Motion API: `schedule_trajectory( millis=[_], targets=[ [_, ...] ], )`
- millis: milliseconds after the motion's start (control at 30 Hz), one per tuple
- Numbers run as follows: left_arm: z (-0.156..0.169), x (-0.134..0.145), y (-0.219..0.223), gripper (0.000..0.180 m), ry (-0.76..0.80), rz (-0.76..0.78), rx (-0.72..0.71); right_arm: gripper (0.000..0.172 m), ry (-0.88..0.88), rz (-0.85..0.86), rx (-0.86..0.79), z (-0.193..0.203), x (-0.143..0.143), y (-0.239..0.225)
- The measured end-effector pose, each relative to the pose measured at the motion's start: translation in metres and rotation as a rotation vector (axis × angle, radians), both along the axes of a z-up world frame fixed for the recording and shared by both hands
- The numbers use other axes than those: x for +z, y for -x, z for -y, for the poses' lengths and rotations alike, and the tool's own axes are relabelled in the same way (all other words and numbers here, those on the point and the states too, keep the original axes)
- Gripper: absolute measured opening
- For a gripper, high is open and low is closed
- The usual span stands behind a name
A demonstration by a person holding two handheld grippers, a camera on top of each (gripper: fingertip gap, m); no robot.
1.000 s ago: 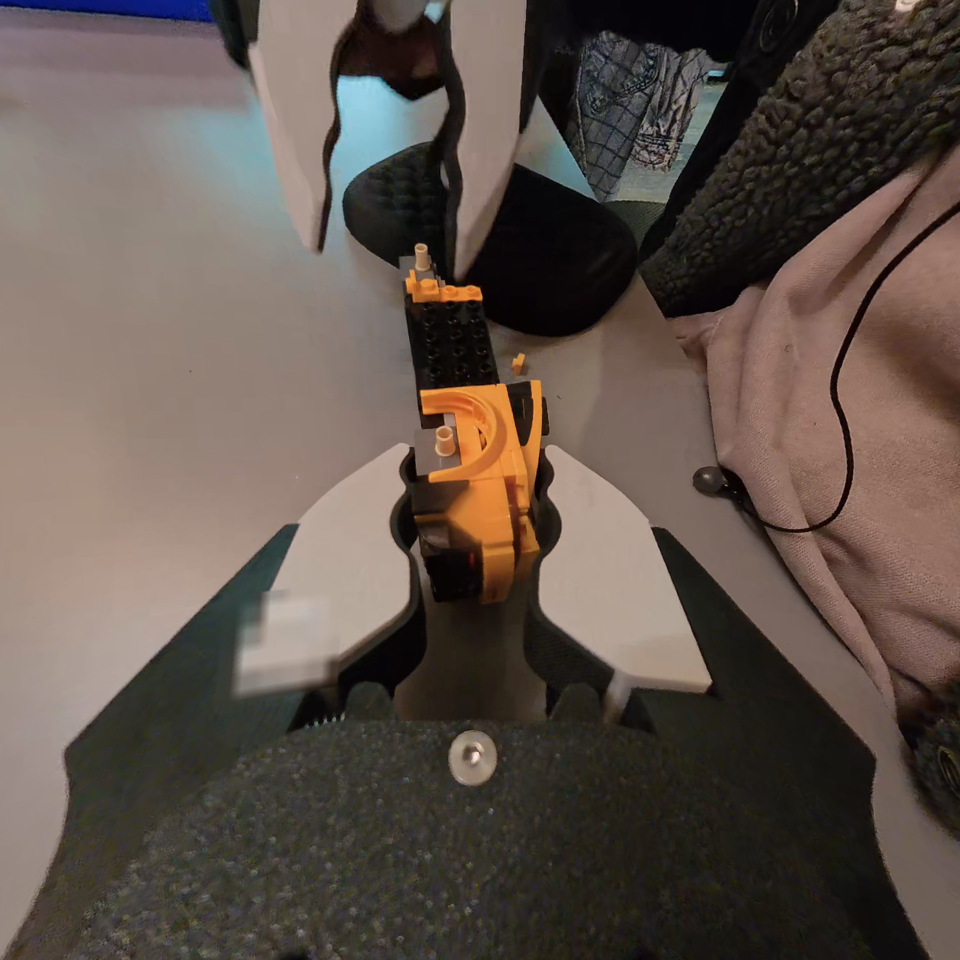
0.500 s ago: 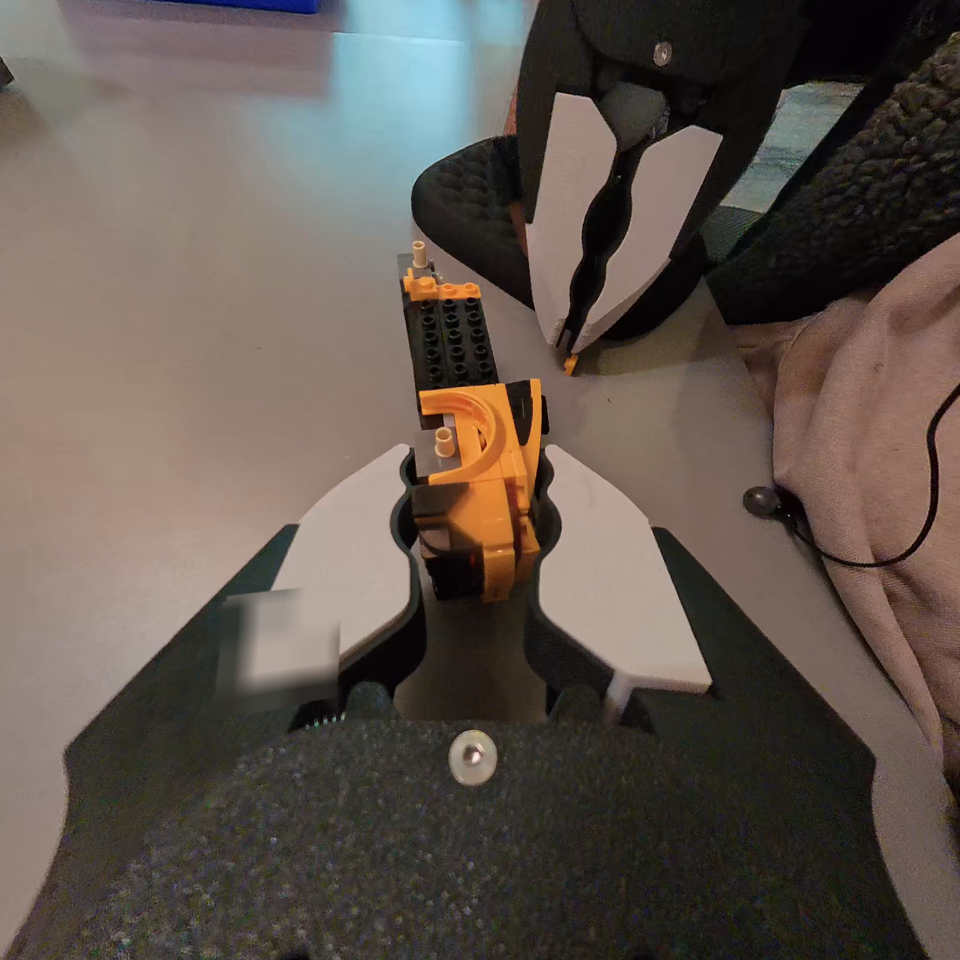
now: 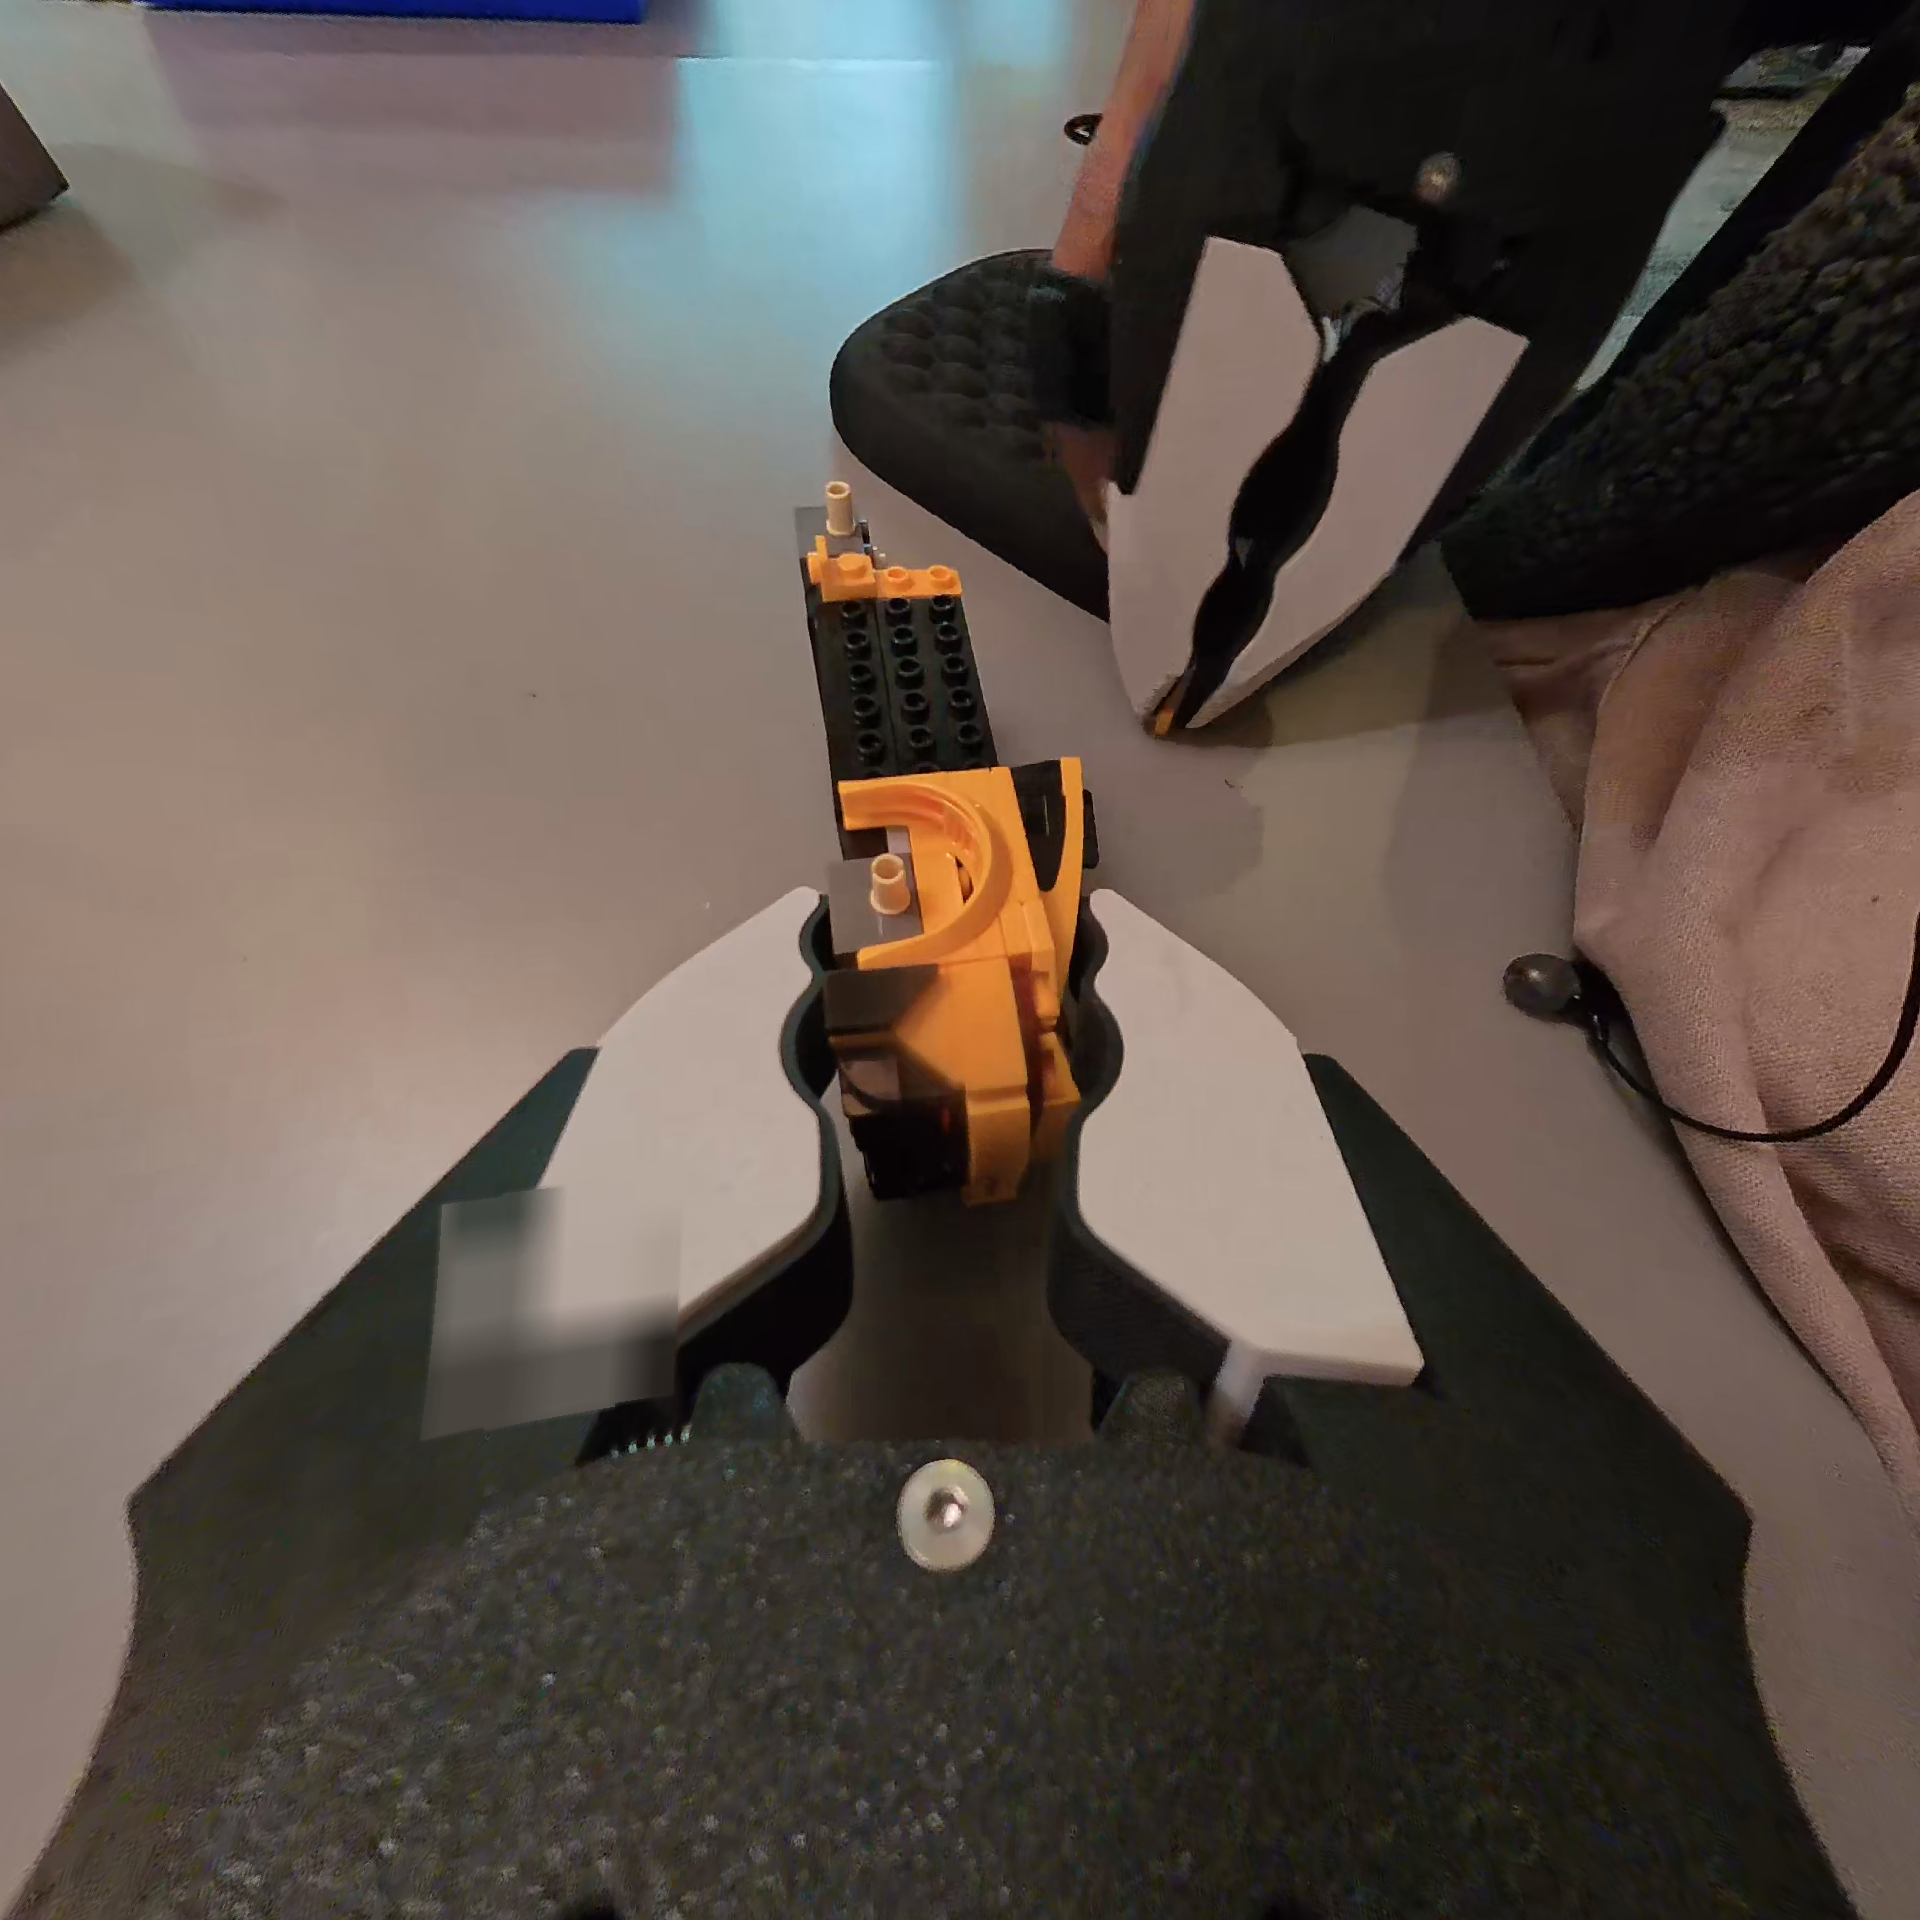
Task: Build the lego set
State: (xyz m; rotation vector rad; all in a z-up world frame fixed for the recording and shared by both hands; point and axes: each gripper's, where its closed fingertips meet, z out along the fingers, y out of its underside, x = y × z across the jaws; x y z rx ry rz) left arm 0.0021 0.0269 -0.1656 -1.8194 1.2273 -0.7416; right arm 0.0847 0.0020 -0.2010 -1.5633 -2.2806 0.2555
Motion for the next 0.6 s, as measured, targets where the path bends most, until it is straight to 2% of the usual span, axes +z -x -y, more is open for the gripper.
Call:
schedule_trajectory(
  millis=[133,233,467,600],
  targets=[
    [0.0,0.0,0.0,0.043,0.0,0.0,0.003,0.006,-0.119,0.017,0.066,0.006,0.0,-0.001],
    [0.0,0.0,0.0,0.043,-0.005,-0.004,0.003,0.007,-0.129,0.006,0.091,0.015,0.001,-0.002],
    [0.001,0.0,0.001,0.043,-0.01,-0.009,0.003,0.01,-0.015,-0.018,0.074,0.036,0.007,-0.008],
    [0.001,0.0,0.001,0.043,-0.013,-0.012,0.004,0.009,0.053,-0.065,-0.023,0.021,0.015,-0.002]
  ],
)
